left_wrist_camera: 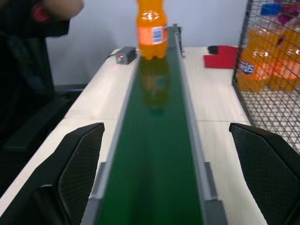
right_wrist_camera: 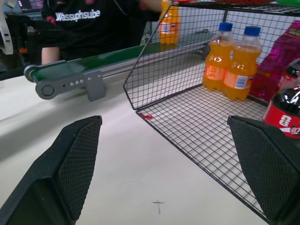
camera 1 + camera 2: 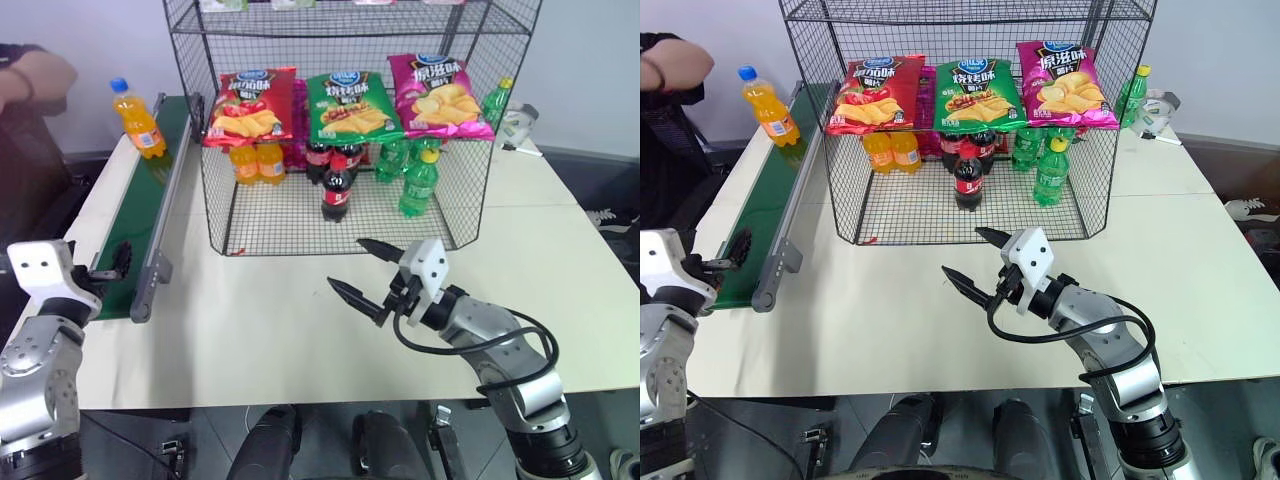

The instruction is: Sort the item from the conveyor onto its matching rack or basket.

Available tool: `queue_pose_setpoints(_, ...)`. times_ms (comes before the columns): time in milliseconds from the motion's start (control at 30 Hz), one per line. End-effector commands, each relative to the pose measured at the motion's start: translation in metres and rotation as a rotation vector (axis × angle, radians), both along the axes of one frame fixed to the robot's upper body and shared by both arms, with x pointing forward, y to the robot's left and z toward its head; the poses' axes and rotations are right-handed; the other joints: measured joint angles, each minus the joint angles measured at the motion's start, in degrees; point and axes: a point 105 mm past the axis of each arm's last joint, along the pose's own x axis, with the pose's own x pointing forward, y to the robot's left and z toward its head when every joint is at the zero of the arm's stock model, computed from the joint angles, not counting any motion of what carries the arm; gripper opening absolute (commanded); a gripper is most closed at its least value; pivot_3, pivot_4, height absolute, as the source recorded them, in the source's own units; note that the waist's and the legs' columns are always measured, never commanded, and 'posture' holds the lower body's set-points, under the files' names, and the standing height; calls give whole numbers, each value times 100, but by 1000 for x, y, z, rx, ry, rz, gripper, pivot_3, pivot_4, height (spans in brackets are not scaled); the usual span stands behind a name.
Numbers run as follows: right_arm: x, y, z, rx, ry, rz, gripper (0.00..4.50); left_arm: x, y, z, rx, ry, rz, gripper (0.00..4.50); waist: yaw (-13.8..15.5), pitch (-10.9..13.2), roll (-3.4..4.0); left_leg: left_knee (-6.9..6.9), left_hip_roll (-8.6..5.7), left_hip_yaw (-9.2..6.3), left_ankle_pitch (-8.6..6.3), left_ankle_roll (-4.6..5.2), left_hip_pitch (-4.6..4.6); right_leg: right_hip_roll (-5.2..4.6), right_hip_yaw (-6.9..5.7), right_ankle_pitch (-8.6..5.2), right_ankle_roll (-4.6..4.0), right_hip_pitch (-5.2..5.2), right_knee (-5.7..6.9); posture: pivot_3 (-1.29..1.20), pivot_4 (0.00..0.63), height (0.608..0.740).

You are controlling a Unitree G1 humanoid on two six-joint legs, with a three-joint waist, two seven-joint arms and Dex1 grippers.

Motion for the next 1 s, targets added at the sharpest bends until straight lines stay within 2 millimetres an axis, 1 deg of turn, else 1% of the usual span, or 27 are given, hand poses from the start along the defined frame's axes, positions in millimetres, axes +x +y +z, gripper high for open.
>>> queue_pose_setpoints(33, -7, 8, 13, 28, -46, 32, 4500, 1, 3, 12, 67, -48, 17, 4474, 2, 0, 0, 0, 0, 0, 0, 0, 0, 0, 0, 0, 0, 0, 0, 0, 150, 740)
queue_pose_setpoints(300, -10, 14, 12, 36, -42, 50, 4500, 7, 7, 8, 41, -87, 42, 4474, 8, 0, 0, 3, -1, 0, 0, 0, 0, -1, -1, 0, 0, 3, 0, 0, 150, 740)
queue_pose_setpoints(667, -13, 20, 14, 33, -48, 51, 4500, 11, 7, 9, 9, -116, 40, 4474, 7, 0, 0, 3, -1, -1, 1, 1, 0, 0, -2, 8, 15, 2, 1, 0, 150, 740)
queue_pose_setpoints(1000, -15, 23, 15, 34, -44, 55, 4500, 9, 9, 9, 11, -124, 53, 4474, 7, 0, -1, 4, -1, -1, 1, 2, 0, 0, -2, 8, 15, 2, 1, 0, 150, 740)
